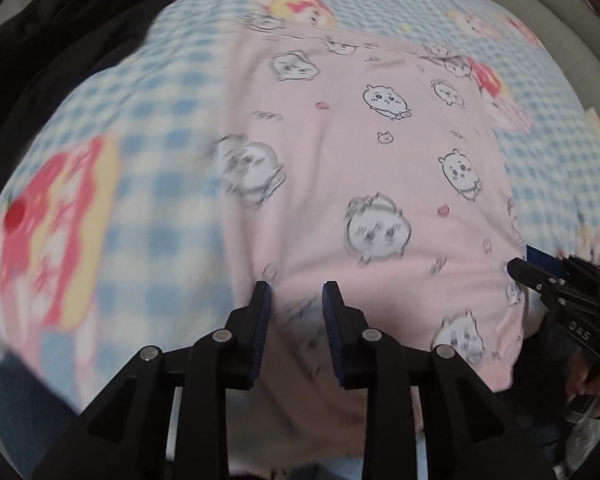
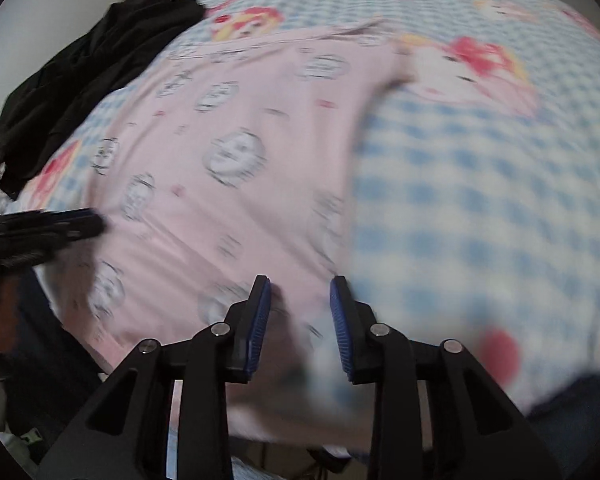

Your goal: Fold clothes

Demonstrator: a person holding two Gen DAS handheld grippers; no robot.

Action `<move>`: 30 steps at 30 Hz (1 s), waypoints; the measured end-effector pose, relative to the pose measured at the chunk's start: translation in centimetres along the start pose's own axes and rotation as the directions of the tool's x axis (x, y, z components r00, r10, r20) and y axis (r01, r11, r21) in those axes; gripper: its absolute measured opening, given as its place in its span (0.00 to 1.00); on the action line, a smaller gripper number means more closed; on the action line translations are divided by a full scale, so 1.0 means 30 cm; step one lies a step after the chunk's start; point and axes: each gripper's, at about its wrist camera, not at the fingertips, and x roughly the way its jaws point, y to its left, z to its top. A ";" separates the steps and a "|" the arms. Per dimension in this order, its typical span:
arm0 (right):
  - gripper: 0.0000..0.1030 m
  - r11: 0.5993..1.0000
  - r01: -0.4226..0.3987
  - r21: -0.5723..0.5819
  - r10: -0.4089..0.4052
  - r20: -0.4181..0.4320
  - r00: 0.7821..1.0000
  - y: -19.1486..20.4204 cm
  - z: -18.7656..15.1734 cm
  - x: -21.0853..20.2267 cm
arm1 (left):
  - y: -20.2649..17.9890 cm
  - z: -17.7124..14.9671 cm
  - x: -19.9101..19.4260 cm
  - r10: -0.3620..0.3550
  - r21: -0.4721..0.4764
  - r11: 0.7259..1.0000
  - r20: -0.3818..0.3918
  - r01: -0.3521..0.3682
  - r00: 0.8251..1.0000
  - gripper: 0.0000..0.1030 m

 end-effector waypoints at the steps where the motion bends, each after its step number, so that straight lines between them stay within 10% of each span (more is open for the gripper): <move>1: 0.34 1.000 -0.024 0.013 0.024 0.008 1.000 -0.003 -0.006 -0.014 | -0.024 -0.015 -0.009 -0.052 0.013 0.999 0.005 0.052 0.999 0.31; 4: 0.35 0.994 -0.109 -0.031 0.111 0.054 0.992 0.067 -0.005 -0.061 | -0.117 -0.054 -0.006 -0.141 0.072 0.988 0.011 0.140 0.990 0.34; 8: 0.45 0.993 -0.103 -0.065 0.107 0.067 0.992 0.113 0.011 -0.059 | -0.173 -0.088 0.069 0.004 0.158 0.987 -0.073 0.007 0.997 0.40; 16: 0.45 0.997 -0.053 -0.049 0.056 0.056 0.997 0.097 0.054 -0.054 | -0.001 -0.114 -0.018 -0.014 0.042 0.999 -0.061 0.017 0.998 0.40; 23: 0.47 0.999 -0.009 -0.035 0.011 0.046 0.999 0.082 0.091 -0.050 | 0.074 0.058 -0.078 0.055 -0.002 0.998 0.130 -0.056 0.990 0.39; 30: 0.47 0.999 0.010 -0.048 -0.009 0.017 1.000 0.082 0.191 0.076 | 0.026 0.208 0.075 0.029 0.041 0.999 0.092 -0.033 0.995 0.38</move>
